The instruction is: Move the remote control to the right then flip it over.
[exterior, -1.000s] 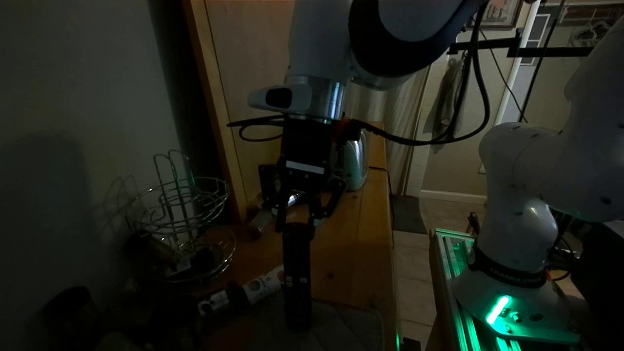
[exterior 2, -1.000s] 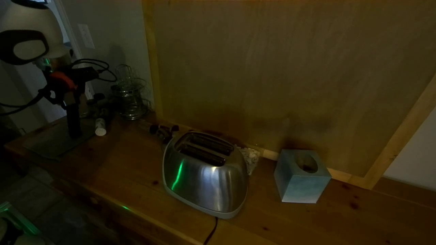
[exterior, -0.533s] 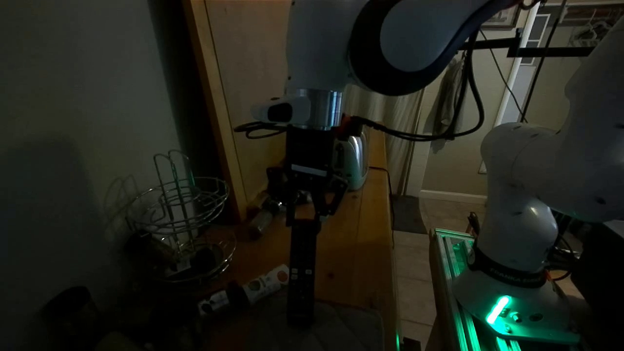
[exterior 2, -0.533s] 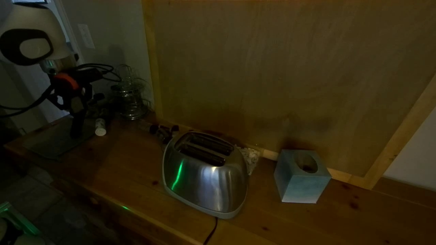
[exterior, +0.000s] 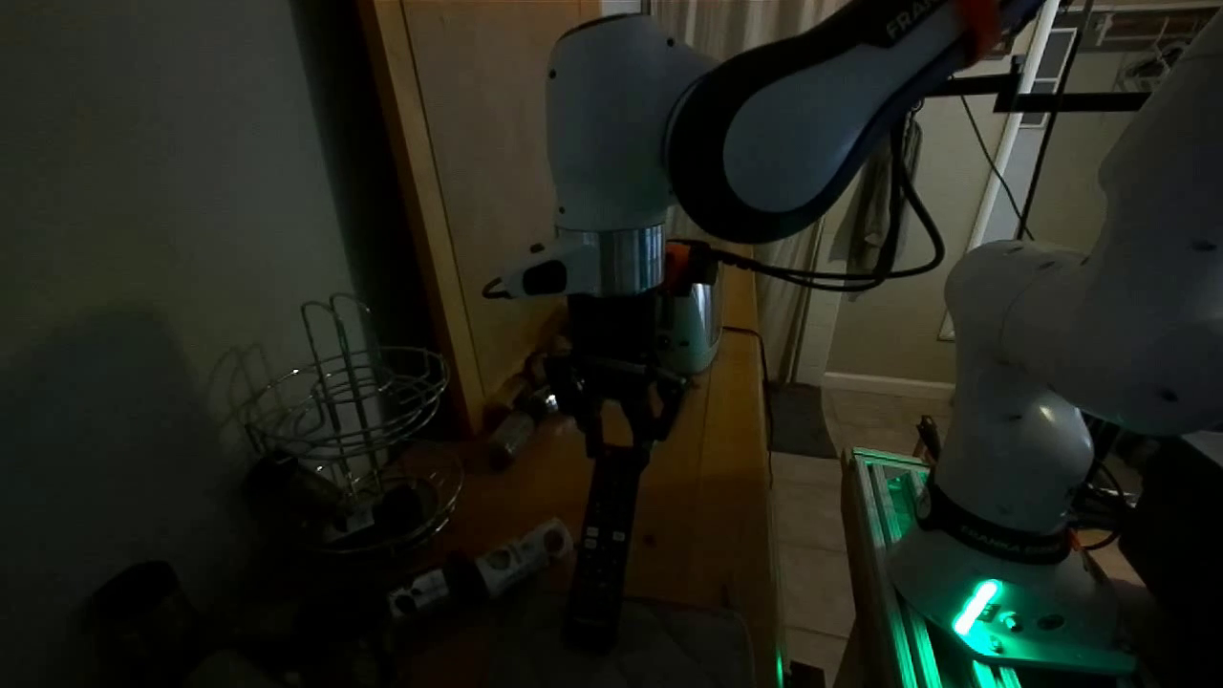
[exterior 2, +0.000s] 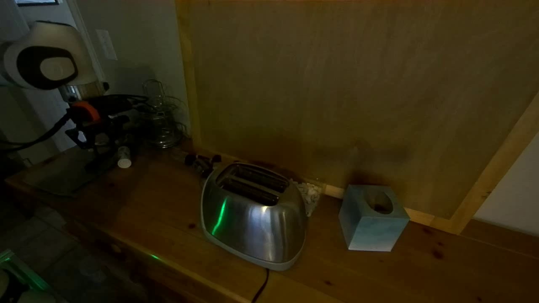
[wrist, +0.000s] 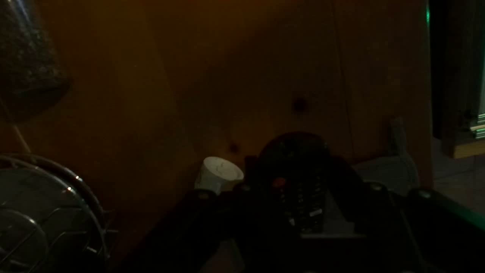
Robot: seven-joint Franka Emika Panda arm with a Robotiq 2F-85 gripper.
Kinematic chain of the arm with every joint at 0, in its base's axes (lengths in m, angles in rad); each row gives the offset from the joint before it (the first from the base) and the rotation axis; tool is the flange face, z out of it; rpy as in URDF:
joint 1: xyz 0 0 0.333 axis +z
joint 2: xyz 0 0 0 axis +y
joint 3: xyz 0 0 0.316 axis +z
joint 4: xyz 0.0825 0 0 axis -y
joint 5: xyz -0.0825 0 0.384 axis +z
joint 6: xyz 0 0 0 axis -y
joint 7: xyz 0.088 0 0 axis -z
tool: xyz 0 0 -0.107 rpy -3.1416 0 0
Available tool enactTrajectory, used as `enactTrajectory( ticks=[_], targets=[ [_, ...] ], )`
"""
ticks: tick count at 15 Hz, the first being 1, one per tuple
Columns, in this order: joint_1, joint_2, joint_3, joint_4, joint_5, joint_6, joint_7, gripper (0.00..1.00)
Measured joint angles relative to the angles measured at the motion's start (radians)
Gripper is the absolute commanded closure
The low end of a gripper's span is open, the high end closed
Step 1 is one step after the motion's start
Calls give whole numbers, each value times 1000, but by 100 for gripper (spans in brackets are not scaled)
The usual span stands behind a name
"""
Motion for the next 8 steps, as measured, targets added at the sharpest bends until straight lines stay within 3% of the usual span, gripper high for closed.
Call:
enactTrajectory(
  ticks=[7, 8],
  targets=[
    [-11, 59, 1, -8, -16, -36, 81, 76],
    [-17, 62, 1, -10, -22, -36, 92, 40]
  ],
)
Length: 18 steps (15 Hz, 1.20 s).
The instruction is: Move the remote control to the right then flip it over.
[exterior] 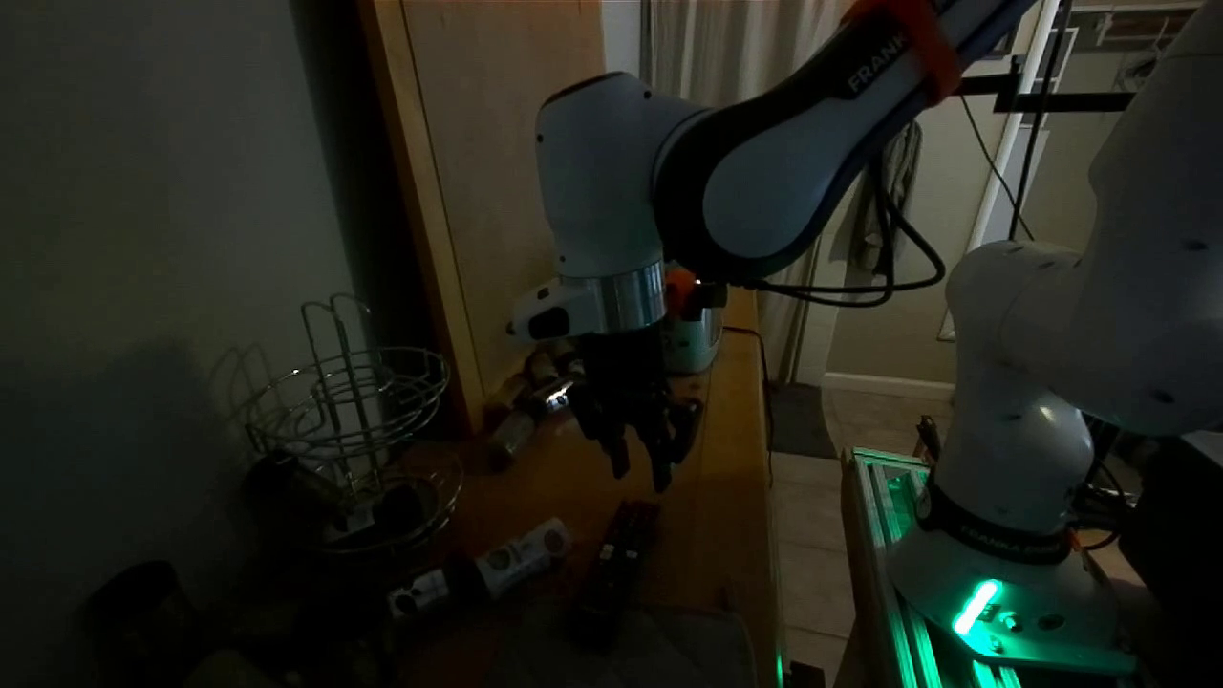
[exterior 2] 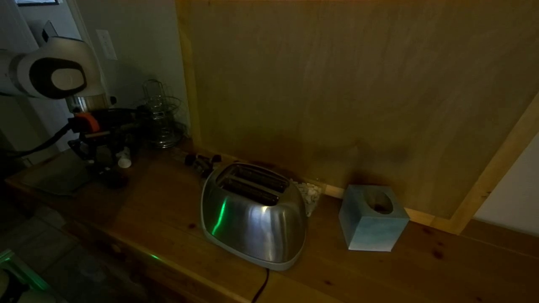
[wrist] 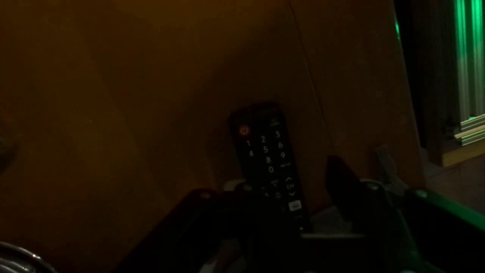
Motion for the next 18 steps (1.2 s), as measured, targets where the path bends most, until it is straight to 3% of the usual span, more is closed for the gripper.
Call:
enactTrajectory(
  ticks=[1, 5, 12, 18],
  targets=[
    [-4, 2, 0, -1, -5, -1, 10, 23],
    [0, -5, 9, 7, -3, -12, 55, 1],
    [31, -89, 72, 110, 68, -203, 389, 0],
    [39, -108, 92, 171, 119, -217, 713, 0]
  ],
)
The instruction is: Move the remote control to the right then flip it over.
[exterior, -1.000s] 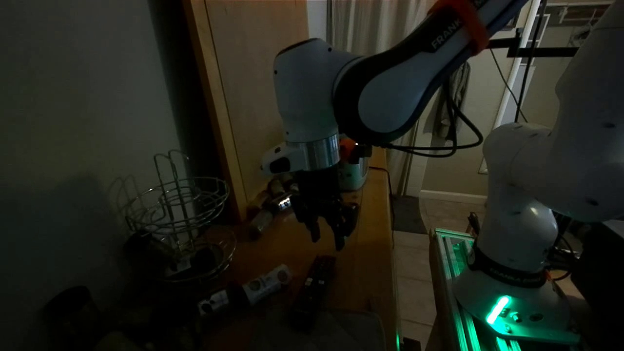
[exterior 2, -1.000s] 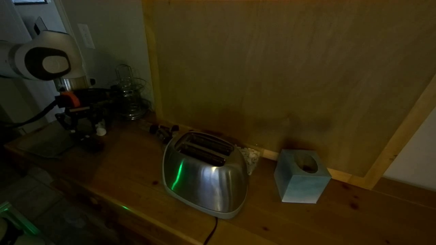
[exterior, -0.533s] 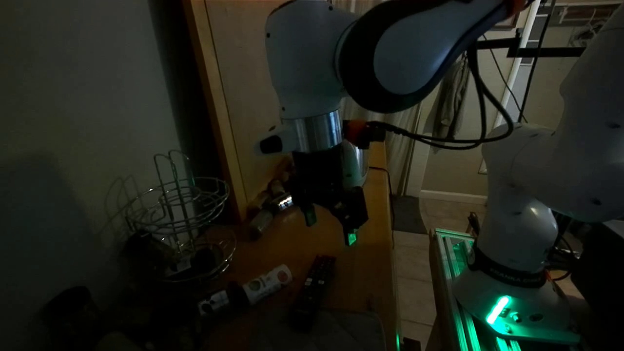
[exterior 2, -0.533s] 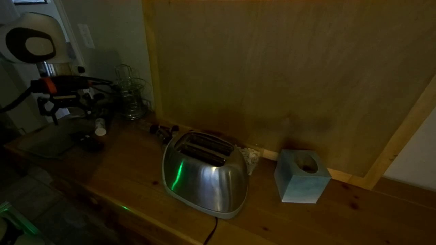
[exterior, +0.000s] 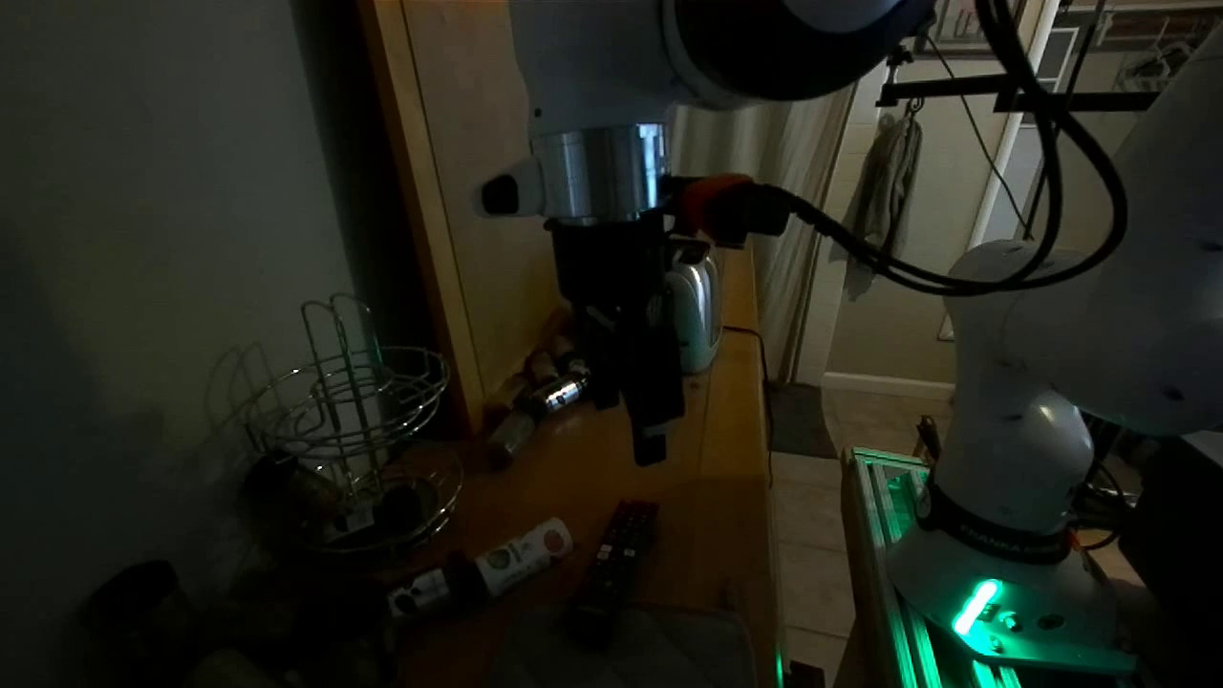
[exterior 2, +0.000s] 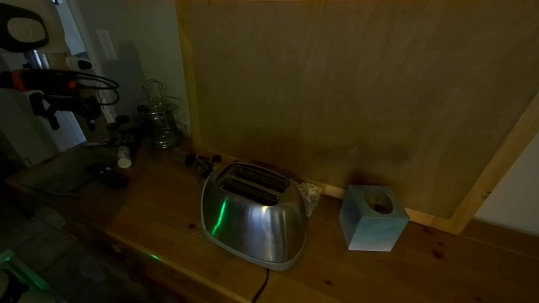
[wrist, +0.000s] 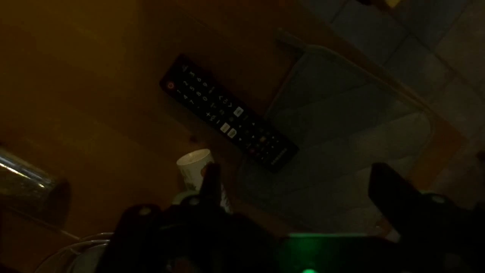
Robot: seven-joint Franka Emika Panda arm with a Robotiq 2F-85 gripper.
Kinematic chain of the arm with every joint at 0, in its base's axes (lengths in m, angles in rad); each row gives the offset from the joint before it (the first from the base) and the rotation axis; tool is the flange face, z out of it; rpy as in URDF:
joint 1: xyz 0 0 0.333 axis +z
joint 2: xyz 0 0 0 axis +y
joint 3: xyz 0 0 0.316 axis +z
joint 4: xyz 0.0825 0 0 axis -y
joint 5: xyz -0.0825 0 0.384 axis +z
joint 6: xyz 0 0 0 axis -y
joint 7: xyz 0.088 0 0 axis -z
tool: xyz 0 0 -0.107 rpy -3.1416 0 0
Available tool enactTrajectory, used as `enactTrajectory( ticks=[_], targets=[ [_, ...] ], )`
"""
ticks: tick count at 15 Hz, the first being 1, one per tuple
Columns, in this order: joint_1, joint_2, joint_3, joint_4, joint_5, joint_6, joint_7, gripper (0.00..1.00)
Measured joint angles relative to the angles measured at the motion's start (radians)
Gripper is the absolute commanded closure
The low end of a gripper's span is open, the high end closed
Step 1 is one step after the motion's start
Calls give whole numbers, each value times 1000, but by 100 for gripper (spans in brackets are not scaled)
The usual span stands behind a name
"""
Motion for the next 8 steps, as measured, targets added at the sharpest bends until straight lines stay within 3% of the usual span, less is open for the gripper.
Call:
enactTrajectory(
  ticks=[4, 8],
  targets=[
    [-12, -8, 23, 14, -2, 1, 223, 0],
    [-22, -18, 29, 13, -2, 0, 282, 0]
  ],
)
